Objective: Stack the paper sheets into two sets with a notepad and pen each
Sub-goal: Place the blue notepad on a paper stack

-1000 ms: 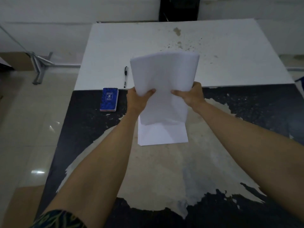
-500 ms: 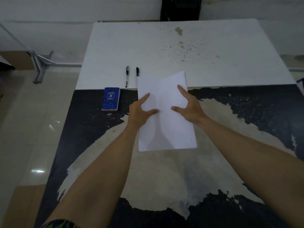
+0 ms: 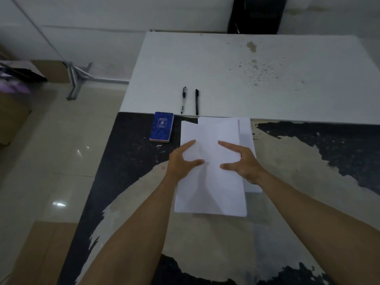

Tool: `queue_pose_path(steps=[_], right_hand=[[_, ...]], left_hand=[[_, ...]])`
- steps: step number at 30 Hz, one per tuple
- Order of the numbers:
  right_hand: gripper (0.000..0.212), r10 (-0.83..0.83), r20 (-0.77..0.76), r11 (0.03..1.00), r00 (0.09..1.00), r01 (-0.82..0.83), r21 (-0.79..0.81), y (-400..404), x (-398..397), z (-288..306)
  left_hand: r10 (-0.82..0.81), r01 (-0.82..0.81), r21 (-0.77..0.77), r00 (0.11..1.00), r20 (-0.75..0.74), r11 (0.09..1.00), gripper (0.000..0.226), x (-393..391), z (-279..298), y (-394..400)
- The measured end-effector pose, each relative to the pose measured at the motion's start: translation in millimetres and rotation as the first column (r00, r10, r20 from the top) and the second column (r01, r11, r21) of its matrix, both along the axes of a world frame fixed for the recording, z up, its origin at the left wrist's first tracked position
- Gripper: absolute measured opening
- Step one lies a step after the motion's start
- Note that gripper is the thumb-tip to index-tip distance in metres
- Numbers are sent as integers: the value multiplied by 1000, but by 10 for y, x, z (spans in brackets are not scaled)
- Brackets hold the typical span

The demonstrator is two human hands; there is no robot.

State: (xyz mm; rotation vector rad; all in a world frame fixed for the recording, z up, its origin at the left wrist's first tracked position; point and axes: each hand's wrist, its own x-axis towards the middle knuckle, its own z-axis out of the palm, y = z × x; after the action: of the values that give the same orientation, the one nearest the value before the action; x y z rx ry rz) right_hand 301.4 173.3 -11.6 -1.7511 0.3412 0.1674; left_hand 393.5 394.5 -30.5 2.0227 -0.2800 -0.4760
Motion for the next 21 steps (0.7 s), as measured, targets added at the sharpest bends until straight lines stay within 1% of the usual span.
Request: queue_pose_path(steps=[4, 5, 6, 8, 10, 11, 13, 16, 19, 21], right_hand=[[77, -10, -29, 998, 1000, 8, -64, 176, 151, -41], [78, -10, -30, 997, 999, 7, -82, 214, 205, -62], [78, -17, -38, 994, 999, 12, -107, 215, 205, -91], [79, -24, -54, 990, 998, 17, -137, 244, 227, -148], [79, -29, -71, 988, 997, 18, -154, 251, 204, -196], [79, -33, -76, 987, 997, 20, -162, 245, 183, -221], [79, -43, -80, 985, 996, 29, -168, 225, 148, -265], [79, -57, -100, 988, 993, 42, -150, 204, 132, -311], [79, -53, -103, 986, 993, 36, -165, 197, 154, -357], [79, -45, -99, 985, 994, 27, -168, 183, 179, -378]], left_hand=[[26, -26, 58, 1000, -1, 998, 73, 83, -19, 164], [32, -33, 118, 999, 14, 992, 76, 138, -8, 197], [28, -37, 216, 999, 43, 976, 79, 165, -7, 188], [30, -101, 445, 986, 163, 890, 82, 263, 16, 200], [53, -194, 564, 965, 257, 803, 83, 378, 51, 192], [62, -216, 602, 962, 265, 769, 83, 451, 58, 187], [69, -232, 665, 962, 262, 710, 83, 607, 52, 159], [53, -209, 746, 972, 227, 632, 85, 817, 20, 96], [49, -188, 776, 979, 200, 602, 88, 982, -34, 55], [64, -194, 769, 978, 197, 609, 85, 1054, -48, 45]])
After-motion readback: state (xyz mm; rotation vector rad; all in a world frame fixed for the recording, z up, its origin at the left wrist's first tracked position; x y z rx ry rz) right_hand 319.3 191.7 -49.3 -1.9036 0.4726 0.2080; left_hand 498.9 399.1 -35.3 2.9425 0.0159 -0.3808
